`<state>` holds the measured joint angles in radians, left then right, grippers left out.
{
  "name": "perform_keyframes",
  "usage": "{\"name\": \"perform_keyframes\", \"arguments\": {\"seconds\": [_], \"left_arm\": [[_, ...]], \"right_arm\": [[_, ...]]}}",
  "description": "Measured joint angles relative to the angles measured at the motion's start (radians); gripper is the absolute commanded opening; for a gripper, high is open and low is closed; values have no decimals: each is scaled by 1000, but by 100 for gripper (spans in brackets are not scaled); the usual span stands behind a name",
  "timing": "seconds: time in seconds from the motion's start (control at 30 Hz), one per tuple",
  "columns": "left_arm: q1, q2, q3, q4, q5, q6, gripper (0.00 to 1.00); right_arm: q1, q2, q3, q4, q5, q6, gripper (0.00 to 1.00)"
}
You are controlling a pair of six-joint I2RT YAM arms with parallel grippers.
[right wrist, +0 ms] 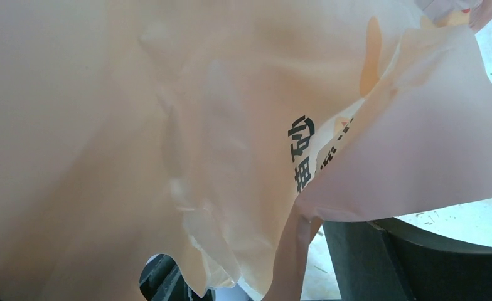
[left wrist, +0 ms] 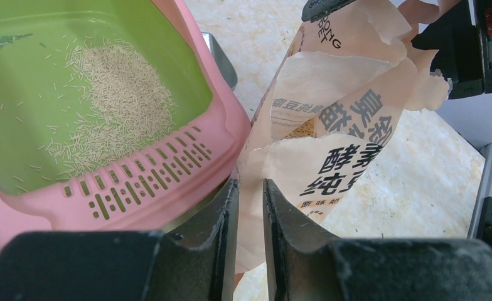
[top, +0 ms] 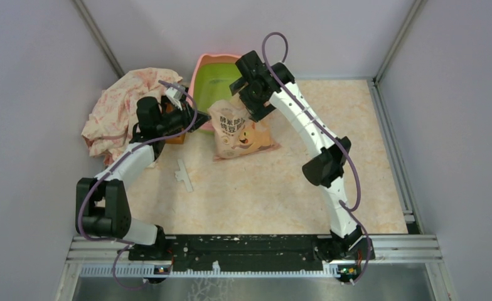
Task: Fill the litter box with clean litter
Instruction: Adjust the cat litter bag at the center of the board.
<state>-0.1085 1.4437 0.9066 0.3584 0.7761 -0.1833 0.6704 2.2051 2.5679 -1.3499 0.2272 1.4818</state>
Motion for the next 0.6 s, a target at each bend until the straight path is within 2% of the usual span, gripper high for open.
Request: {"name": "perform_keyframes", "arguments": {"seconds": [0.1,0.17,0.2,0.23,0.27,0.3,0.37,0.4,0.43,0.47,0.6], "left_arm": [[0,0,0,0,0,0,27],[0,0,0,0,2,-2,27],[0,0,0,0,2,-3,27],[0,0,0,0,3,-3,27],[0,0,0,0,3,-3,27],[0,0,0,0,3,-3,27],[0,0,0,0,3,-3,27],[0,0,0,0,3,-3,26],[0,0,0,0,4,-3,26],[0,0,0,0,5,-4,27],[0,-2,0,0,10,-7,29]], "right_arm": [[-2,0,0,0,0,-14,92],[-3,1,-1,0,0,-24,80],[-4,1,-2,1,0,-29,68],[-4,1,-3,2,0,-39,51],[-4,1,-8,5,0,-47,28],[-4,1,-12,7,0,-49,19],[-3,1,-27,24,1,-63,17],[-2,1,-35,30,0,-66,13],[1,1,-40,35,0,-69,3],[1,1,-42,38,1,-72,0],[1,1,-48,37,4,-85,0]]}}
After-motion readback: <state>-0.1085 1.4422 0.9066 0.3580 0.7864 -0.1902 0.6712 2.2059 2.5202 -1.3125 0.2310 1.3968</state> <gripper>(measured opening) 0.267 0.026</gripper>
